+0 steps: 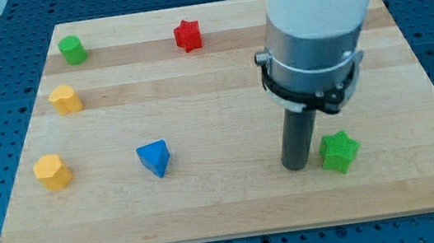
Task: Move your arm to the bottom center
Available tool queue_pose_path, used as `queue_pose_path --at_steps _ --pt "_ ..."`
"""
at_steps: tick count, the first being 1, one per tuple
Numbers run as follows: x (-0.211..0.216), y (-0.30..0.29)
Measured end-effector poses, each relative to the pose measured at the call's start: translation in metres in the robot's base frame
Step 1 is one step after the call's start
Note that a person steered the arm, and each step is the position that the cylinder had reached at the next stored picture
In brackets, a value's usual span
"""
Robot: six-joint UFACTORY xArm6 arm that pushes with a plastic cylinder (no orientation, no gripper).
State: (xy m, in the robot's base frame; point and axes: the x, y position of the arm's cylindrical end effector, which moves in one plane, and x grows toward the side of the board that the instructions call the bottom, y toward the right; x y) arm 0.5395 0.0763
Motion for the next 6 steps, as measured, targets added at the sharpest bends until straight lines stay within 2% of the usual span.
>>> queue_pose_path --at_steps 1,4,5,6 --pt "0.0 0.036" --pt "0.003 0.059" --pt "0.014 -0.017" --pt "0.044 -0.111"
